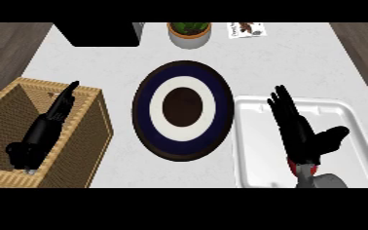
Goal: Pick the tomato from the tray and place it in the plate
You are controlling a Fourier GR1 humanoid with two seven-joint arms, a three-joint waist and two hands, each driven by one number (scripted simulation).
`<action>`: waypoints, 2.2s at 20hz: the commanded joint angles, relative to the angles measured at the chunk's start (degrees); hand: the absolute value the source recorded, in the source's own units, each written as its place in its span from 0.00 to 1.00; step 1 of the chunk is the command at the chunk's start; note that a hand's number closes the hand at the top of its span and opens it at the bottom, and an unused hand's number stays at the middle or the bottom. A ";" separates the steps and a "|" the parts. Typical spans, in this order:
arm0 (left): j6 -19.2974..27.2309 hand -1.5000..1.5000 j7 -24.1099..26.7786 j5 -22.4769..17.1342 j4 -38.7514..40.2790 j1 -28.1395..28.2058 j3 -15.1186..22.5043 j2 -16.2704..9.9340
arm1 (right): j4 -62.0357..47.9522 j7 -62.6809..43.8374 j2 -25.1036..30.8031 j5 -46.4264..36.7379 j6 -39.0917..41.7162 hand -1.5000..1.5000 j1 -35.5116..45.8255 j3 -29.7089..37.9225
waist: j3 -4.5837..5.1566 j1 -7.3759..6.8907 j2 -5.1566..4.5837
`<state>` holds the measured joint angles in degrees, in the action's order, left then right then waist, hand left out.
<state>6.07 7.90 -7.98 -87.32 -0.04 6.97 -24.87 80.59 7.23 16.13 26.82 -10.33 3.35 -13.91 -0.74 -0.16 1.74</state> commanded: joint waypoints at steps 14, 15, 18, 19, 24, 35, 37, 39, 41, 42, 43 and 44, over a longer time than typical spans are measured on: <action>6.32 0.50 1.17 3.43 0.53 9.50 -2.83 -5.73 | 18.89 16.06 1.68 11.13 8.05 0.00 -18.97 19.73 | 0.66 2.92 -1.33; 7.12 0.50 0.81 4.41 2.22 7.31 -1.94 -4.65 | 21.35 14.27 2.16 12.66 8.11 0.00 -18.67 20.48 | 0.73 2.66 -1.52; 6.95 0.50 1.54 4.16 2.44 7.36 -2.60 -4.88 | 24.00 15.51 4.73 13.40 14.10 0.00 -24.81 22.36 | 0.73 2.14 -1.58; 7.56 0.50 1.95 5.11 0.19 9.57 -0.80 -4.03 | 25.35 12.02 8.52 15.30 16.38 0.00 -24.93 23.95 | 0.74 1.73 -1.52; 8.18 0.50 -0.61 4.96 -0.42 7.53 -0.55 -4.30 | 26.74 9.27 17.64 6.84 21.81 0.00 -29.88 22.84 | 0.76 1.68 -1.75; 4.76 0.50 0.84 3.18 2.76 5.01 -1.58 -5.73 | 23.78 -3.34 30.20 -3.60 23.20 0.00 -26.72 23.01 | 0.79 -0.42 -2.17; 5.65 0.50 1.24 4.07 0.23 7.32 -0.66 -5.20 | 21.44 -4.83 31.93 -3.60 25.83 0.00 -26.18 22.96 | 0.75 -0.71 -1.98; 5.78 0.50 0.37 4.73 2.16 4.34 -0.80 -5.08 | 23.13 -5.95 30.82 -7.51 25.24 0.00 -23.78 18.29 | 0.75 -0.54 -2.05; 6.20 0.50 -0.41 4.81 1.00 5.42 0.46 -3.96 | 19.11 -6.36 32.63 -7.45 28.76 0.00 -23.19 18.23 | 0.70 -0.69 -2.03; 4.58 0.50 0.62 3.92 2.94 5.06 -1.25 -5.35 | 20.24 -6.27 33.61 -7.70 29.95 0.00 -23.64 18.84 | 0.74 -0.22 -1.96; 8.08 0.50 -0.57 6.97 0.09 6.09 1.65 -2.95 | 19.12 -7.40 32.80 -9.04 29.49 0.00 -21.91 16.93 | 0.70 -0.67 -1.94; 6.64 0.50 -2.08 5.70 0.92 3.36 -0.23 -4.31 | 17.05 -8.88 34.96 -8.63 31.14 0.00 -18.98 17.50 | 0.70 -0.86 -2.07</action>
<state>11.57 11.18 -3.87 -89.91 3.71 7.25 -28.57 100.73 1.24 48.81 20.00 18.16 -19.90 5.37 -0.52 -0.57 0.27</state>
